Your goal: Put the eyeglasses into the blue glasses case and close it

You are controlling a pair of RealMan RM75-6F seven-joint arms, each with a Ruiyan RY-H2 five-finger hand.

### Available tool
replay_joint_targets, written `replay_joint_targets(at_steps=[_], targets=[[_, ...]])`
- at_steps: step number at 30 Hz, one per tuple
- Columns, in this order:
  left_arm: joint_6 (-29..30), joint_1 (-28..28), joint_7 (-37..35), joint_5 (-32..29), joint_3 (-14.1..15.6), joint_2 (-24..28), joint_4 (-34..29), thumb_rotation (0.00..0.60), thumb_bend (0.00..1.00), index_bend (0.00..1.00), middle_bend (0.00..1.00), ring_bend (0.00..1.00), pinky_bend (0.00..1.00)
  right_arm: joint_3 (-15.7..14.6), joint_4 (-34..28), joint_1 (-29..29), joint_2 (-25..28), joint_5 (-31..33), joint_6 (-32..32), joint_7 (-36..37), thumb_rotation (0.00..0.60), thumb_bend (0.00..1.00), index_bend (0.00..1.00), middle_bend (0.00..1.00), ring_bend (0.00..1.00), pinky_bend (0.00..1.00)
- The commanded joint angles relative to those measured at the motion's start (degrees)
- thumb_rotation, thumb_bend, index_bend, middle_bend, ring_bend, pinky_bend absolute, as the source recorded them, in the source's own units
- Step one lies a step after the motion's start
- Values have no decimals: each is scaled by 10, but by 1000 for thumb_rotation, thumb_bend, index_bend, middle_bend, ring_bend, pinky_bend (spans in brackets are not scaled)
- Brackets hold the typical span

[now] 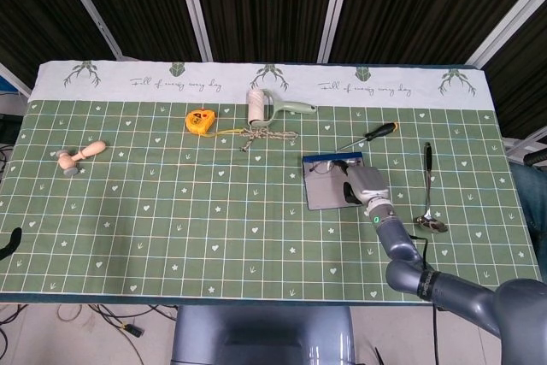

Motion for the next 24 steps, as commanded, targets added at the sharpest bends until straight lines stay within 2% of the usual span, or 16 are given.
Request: replay_joint_targets(at_steps=[1, 11, 18, 19, 21, 23, 24], targets=[[0, 0, 0, 0, 0, 0, 0, 600, 290, 202, 0, 0, 0, 3, 4, 1, -3, 3, 1, 1, 600, 794, 131, 950, 1000, 1000], [-1, 0, 1, 0, 1, 0, 0, 600, 290, 205, 0, 0, 0, 10, -12, -4, 4, 2, 17, 7, 600, 794, 119, 950, 1000, 1000], [-1, 0, 5, -3, 2, 0, -1, 600, 290, 209, 0, 0, 0, 13, -67, -19, 35, -23, 46, 18, 600, 781, 112, 944, 1000, 1000], [-1, 0, 5, -3, 1, 0, -1, 600, 290, 209, 0, 0, 0, 11, -75, -22, 40, -27, 49, 20, 600, 766, 112, 936, 999, 1000], [-1, 0, 6, -3, 1, 0, -1, 600, 290, 210, 0, 0, 0, 8, -88, -28, 48, -36, 52, 25, 600, 671, 113, 875, 956, 993], [-2, 0, 7, -4, 2, 0, -1, 600, 290, 210, 0, 0, 0, 2, -99, -34, 57, -46, 52, 31, 600, 529, 117, 741, 842, 909], [-2, 0, 7, -4, 2, 0, -1, 600, 291, 211, 0, 0, 0, 1, -101, -35, 58, -49, 52, 32, 600, 449, 120, 634, 749, 808]])
